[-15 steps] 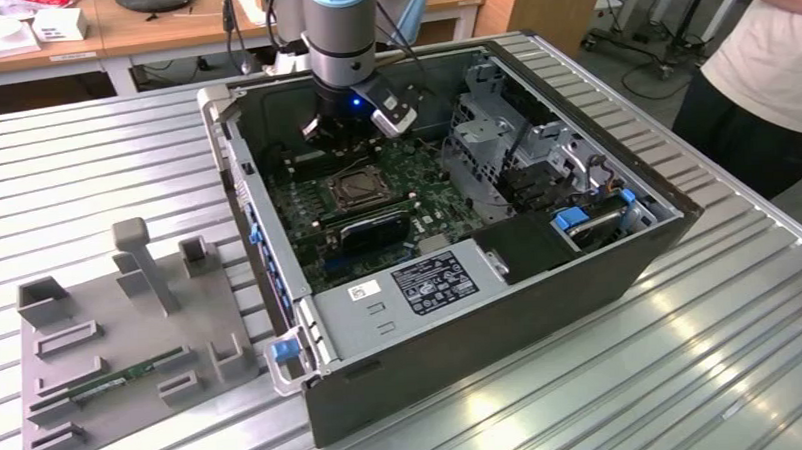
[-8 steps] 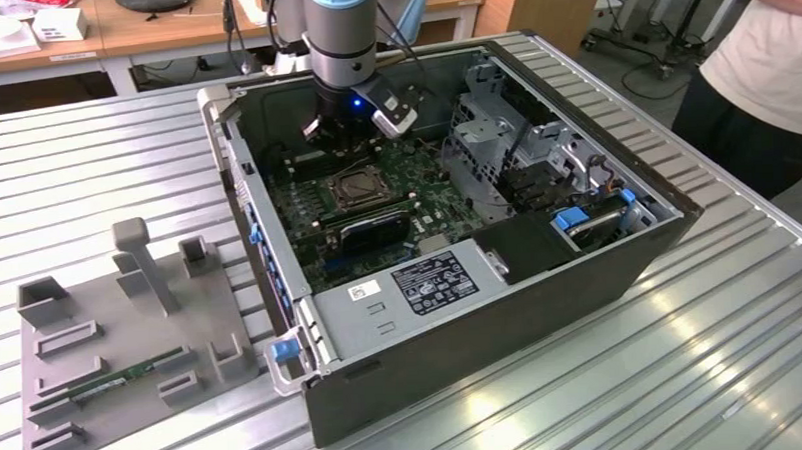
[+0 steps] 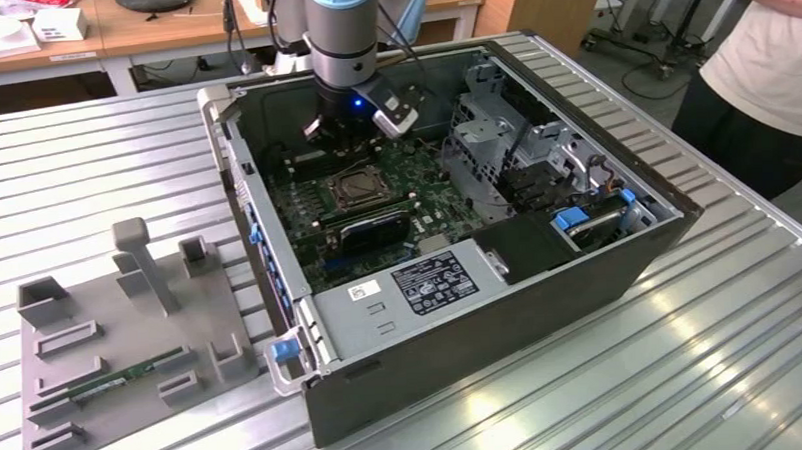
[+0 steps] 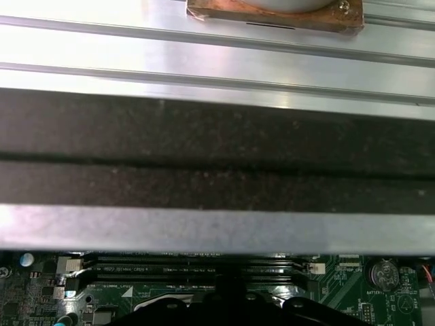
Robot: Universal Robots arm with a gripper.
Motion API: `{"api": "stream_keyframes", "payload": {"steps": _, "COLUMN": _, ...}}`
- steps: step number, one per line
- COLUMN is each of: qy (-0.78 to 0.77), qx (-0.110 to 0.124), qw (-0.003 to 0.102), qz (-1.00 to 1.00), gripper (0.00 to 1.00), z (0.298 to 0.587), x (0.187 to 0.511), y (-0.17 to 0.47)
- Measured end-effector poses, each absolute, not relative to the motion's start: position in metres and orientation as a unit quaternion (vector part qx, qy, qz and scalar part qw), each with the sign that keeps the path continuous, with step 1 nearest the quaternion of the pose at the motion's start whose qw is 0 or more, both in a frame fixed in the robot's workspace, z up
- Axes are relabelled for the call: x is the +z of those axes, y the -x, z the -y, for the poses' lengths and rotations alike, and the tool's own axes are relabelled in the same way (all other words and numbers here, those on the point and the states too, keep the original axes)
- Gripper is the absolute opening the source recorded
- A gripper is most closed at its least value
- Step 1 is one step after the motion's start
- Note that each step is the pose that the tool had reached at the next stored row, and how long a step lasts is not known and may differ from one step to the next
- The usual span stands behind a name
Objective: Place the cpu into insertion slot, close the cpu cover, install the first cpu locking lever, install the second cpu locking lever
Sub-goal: 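Install the first cpu locking lever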
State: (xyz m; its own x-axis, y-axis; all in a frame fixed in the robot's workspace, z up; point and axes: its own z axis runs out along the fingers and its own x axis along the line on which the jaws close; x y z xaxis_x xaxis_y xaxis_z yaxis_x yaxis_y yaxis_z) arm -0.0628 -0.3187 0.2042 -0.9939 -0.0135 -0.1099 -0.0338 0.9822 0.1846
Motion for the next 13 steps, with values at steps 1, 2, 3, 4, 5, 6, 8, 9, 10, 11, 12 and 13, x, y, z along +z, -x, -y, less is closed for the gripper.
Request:
{"api": "stream_keyframes", "payload": {"steps": 1, "qy": 0.012, "qx": 0.093, "qw": 0.054, "qz": -0.994, "gripper": 0.11, "z": 0.3187, "x": 0.2042, "y": 0.0625}}
{"api": "stream_keyframes", "payload": {"steps": 2, "qy": 0.012, "qx": 0.093, "qw": 0.054, "qz": -0.994, "gripper": 0.11, "z": 0.3187, "x": 0.2042, "y": 0.0622}}
{"api": "stream_keyframes", "payload": {"steps": 3, "qy": 0.012, "qx": 0.093, "qw": 0.054, "qz": -0.994, "gripper": 0.11, "z": 0.3187, "x": 0.2043, "y": 0.0620}}
{"api": "stream_keyframes", "payload": {"steps": 4, "qy": 0.012, "qx": 0.093, "qw": 0.054, "qz": -0.994, "gripper": 0.11, "z": 0.3187, "x": 0.2043, "y": 0.0618}}
{"api": "stream_keyframes", "payload": {"steps": 5, "qy": 0.012, "qx": 0.093, "qw": 0.054, "qz": -0.994, "gripper": 0.11, "z": 0.3187, "x": 0.2043, "y": 0.0616}}
{"api": "stream_keyframes", "payload": {"steps": 6, "qy": 0.012, "qx": 0.093, "qw": 0.054, "qz": -0.994, "gripper": 0.11, "z": 0.3187, "x": 0.2043, "y": 0.0613}}
{"api": "stream_keyframes", "payload": {"steps": 8, "qy": 0.012, "qx": 0.093, "qw": 0.054, "qz": -0.994, "gripper": 0.11, "z": 0.3187, "x": 0.2043, "y": 0.0607}}
{"api": "stream_keyframes", "payload": {"steps": 9, "qy": 0.012, "qx": 0.093, "qw": 0.054, "qz": -0.994, "gripper": 0.11, "z": 0.3187, "x": 0.2042, "y": 0.0604}}
{"api": "stream_keyframes", "payload": {"steps": 10, "qy": 0.012, "qx": 0.093, "qw": 0.054, "qz": -0.994, "gripper": 0.11, "z": 0.3187, "x": 0.2042, "y": 0.0603}}
{"api": "stream_keyframes", "payload": {"steps": 11, "qy": 0.012, "qx": 0.093, "qw": 0.054, "qz": -0.994, "gripper": 0.11, "z": 0.3187, "x": 0.2042, "y": 0.0603}}
{"api": "stream_keyframes", "payload": {"steps": 12, "qy": 0.012, "qx": 0.093, "qw": 0.054, "qz": -0.994, "gripper": 0.11, "z": 0.3187, "x": 0.2042, "y": 0.0602}}
{"api": "stream_keyframes", "payload": {"steps": 13, "qy": 0.012, "qx": 0.093, "qw": 0.054, "qz": -0.994, "gripper": 0.11, "z": 0.3187, "x": 0.2042, "y": 0.0601}}
